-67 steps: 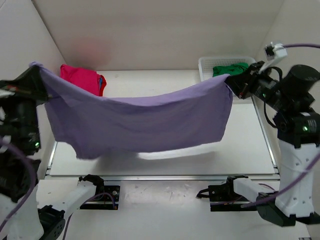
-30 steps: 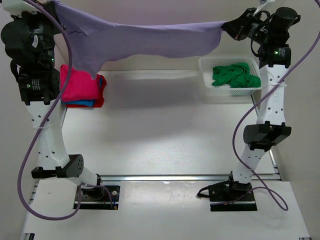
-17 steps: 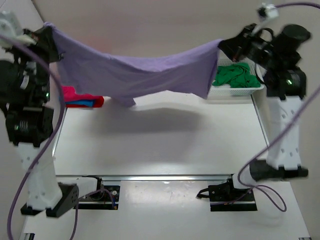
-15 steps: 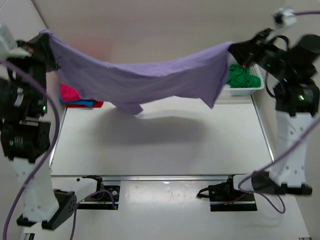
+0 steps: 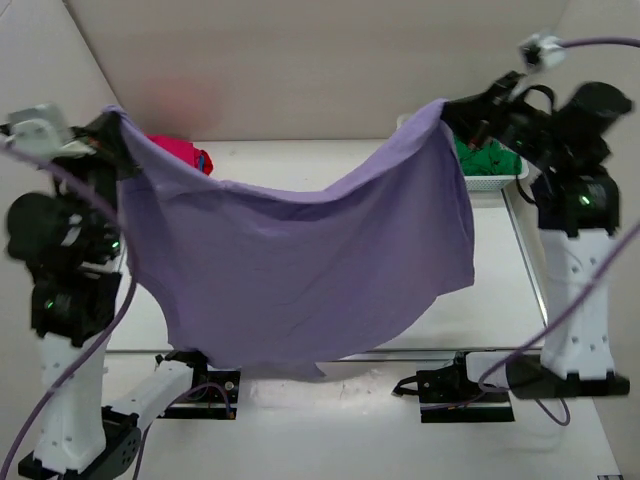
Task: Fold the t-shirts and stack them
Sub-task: Flatten out the tshirt
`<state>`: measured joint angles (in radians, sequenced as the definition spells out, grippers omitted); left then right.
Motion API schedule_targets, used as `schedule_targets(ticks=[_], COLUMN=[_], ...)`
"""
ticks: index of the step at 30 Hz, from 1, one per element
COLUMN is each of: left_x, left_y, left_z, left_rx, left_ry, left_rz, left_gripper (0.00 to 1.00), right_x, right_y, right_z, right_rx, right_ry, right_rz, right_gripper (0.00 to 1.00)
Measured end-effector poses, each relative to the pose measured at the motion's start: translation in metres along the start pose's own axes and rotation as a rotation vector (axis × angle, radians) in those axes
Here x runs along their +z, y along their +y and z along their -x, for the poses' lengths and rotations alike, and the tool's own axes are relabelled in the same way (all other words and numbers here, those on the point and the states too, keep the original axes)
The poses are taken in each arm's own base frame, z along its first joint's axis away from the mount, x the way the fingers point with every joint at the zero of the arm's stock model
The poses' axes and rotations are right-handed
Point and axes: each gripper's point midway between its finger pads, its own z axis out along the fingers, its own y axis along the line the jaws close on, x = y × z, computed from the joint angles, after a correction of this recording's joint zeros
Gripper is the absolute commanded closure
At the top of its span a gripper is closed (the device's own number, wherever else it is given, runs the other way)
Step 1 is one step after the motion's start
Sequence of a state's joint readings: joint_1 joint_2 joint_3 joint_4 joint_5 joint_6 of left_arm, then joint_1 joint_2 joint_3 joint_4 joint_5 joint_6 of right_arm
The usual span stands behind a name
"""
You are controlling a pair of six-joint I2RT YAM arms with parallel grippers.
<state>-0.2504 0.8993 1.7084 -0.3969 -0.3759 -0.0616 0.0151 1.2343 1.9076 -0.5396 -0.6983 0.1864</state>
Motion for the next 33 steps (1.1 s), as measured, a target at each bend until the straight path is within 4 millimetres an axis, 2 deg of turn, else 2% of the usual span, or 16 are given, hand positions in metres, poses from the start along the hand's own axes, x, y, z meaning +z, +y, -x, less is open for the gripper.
schedule_targets(ticks=[2, 6, 9, 11, 14, 16, 18, 20, 23, 26, 28, 30, 31, 33], left_x=[0.015, 0.051, 0.079, 0.098, 0.132, 0.159, 0.184, 0.196, 0.198, 0.182, 0.161, 0.133, 0.118, 0.089], left_y=[-0.001, -0.003, -0.01, -0.014, -0.023, -0.031, -0.041, -0.047, -0.05, -0.049, -0.043, -0.032, -0.025, -0.011], left_z=[-0.04, -0.12, -0.172, -0.201, -0.222, -0.217, -0.2, -0.174, -0.125, -0.079, -0.067, -0.074, -0.082, -0.111], left_rx=[0.031, 0.088, 0.124, 0.15, 0.183, 0.2, 0.2, 0.195, 0.173, 0.147, 0.136, 0.127, 0.123, 0.12], left_ry=[0.074, 0.216, 0.305, 0.351, 0.368, 0.343, 0.281, 0.218, 0.118, 0.037, 0.021, 0.052, 0.071, 0.134], left_rz=[0.012, 0.026, 0.02, 0.018, 0.007, 0.001, -0.012, -0.021, -0.023, -0.024, -0.024, -0.017, -0.012, 0.005], left_gripper=[1.0, 1.0, 1.0, 1.0, 1.0, 1.0, 1.0, 1.0, 1.0, 1.0, 1.0, 1.0, 1.0, 1.0], right_x=[0.024, 0.08, 0.118, 0.145, 0.184, 0.199, 0.199, 0.193, 0.178, 0.166, 0.16, 0.158, 0.157, 0.153], right_y=[-0.013, -0.055, -0.084, -0.1, -0.12, -0.126, -0.132, -0.14, -0.151, -0.158, -0.163, -0.165, -0.165, -0.159], right_z=[-0.021, -0.082, -0.118, -0.126, -0.111, -0.098, -0.093, -0.084, -0.075, -0.064, -0.067, -0.083, -0.097, -0.139], right_rx=[0.035, 0.122, 0.154, 0.141, 0.088, 0.063, 0.067, 0.063, 0.058, 0.041, 0.03, 0.036, 0.045, 0.092], right_ry=[0.048, 0.18, 0.258, 0.274, 0.217, 0.163, 0.14, 0.112, 0.094, 0.081, 0.095, 0.137, 0.167, 0.256], right_rz=[0.011, -0.005, -0.025, -0.035, -0.031, -0.015, -0.016, -0.028, -0.05, -0.063, -0.078, -0.085, -0.089, -0.09], right_gripper=[1.0, 1.0, 1.0, 1.0, 1.0, 1.0, 1.0, 1.0, 1.0, 1.0, 1.0, 1.0, 1.0, 1.0])
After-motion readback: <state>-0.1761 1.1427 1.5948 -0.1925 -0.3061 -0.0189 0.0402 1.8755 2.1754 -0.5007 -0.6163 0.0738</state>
